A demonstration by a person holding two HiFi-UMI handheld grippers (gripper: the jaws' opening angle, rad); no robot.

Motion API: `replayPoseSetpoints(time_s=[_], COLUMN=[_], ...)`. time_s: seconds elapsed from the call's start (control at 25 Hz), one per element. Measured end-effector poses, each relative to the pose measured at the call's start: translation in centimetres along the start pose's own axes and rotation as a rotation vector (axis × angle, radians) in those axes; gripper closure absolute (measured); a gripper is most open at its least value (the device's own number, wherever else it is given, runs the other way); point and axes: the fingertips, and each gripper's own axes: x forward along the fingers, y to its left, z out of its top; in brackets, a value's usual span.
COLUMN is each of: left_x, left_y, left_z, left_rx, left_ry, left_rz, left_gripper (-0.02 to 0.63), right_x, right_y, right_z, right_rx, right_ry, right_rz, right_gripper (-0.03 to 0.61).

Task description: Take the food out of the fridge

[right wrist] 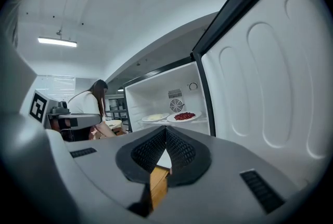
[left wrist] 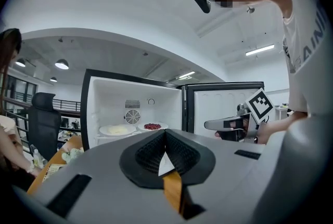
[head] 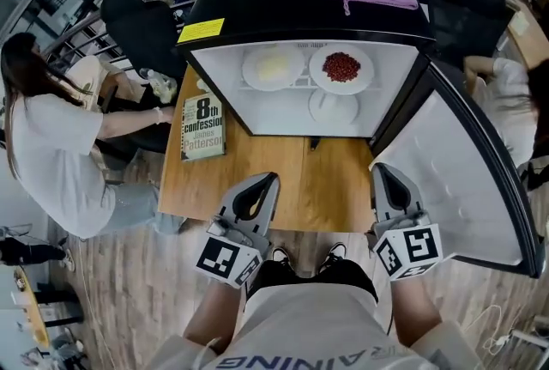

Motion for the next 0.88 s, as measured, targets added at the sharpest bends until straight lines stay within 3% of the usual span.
replayPoseSetpoints(time_s=[0.28,0.44,0.56,0.76,0.88], left_x=[0.8,-0.1,-0.5,-1.0,-1.2], left_y=[2.2,3.8,4.9,5.9,6.3], left_z=[-0.3,-0.9,-1.4,-2.9,-3.8], left_rx=[0.005,-0.006,-0.013,-0.031,-0.042], left_ry=[-0.026,-0.014,-0.004,0.027,0.045], left_rz=[-0.089,-0.111,-0.114,-0.115,-0.112], left_gripper=[0.606,0.606,0.606,0.606,0.606], right_x=[0.6,1.8,3.7,8.1,10.6], right_y=[1.0,2.6,3.3,3.0,2.2], right_z=[-0.6,-1.7,-3.2,-8.2,-11.0], right_rx=[0.019,0.094,0.237,0.569,0.721], right_ry=[0.018,0.027,0.041,0.088,0.094], right_rz=[-0.086,-0.105,-0.12,-0.163,-0.199], right_gripper=[0.558,0.558,0.558,0.555,0.474])
